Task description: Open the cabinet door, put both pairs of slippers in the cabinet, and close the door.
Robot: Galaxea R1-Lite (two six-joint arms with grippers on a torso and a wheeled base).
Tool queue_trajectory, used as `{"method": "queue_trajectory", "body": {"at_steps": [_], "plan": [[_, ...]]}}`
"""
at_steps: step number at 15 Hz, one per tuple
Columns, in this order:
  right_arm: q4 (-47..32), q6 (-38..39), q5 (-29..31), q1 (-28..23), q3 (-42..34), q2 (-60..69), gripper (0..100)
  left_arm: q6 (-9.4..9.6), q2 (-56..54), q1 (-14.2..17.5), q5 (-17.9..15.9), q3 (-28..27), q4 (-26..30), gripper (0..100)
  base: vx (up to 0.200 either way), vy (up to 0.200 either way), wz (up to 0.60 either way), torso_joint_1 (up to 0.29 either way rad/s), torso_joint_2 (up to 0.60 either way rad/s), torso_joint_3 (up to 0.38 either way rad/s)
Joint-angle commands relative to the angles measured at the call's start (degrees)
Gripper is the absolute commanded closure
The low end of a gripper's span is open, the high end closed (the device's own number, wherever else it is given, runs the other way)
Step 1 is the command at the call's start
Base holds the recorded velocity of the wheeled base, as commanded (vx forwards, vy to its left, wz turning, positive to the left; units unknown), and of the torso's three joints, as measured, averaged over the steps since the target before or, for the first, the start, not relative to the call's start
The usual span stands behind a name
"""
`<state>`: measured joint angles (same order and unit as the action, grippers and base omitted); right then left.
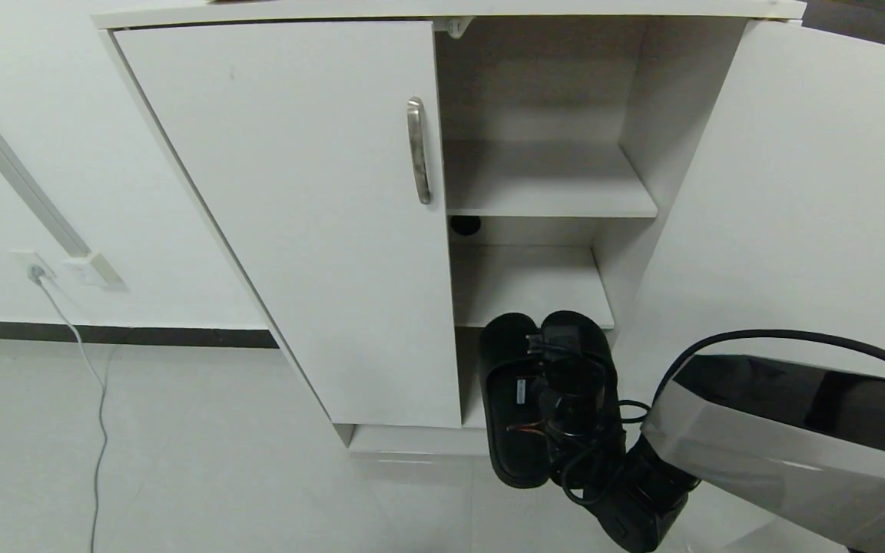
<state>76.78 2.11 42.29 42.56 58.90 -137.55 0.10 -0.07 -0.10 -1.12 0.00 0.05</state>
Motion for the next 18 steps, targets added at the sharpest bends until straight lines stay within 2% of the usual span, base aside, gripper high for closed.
{"method": "queue_trajectory", "body": {"at_steps": [1,12,18], "plan": [[0.22,-0.09,-0.01,-0.28,-0.28,-1.76,100,-0.01,0.07,0.01,-0.02,0.0,0.04,100,0.0,0.0,0.0,0.0,0.0,0.0],[0.3,-0.35,-0.01,-0.81,0.07,-1.5,100,-0.1,0.07,0.01,-0.11,0.0,0.04,100,0.0,0.0,0.0,0.0,0.0,0.0],[0.3,-0.35,-0.01,-0.81,0.07,-1.5,100,-0.01,0.07,0.01,-0.02,0.0,-0.05,100,0.2,0.0,0.0,0.001,0.0,-0.002]]}}
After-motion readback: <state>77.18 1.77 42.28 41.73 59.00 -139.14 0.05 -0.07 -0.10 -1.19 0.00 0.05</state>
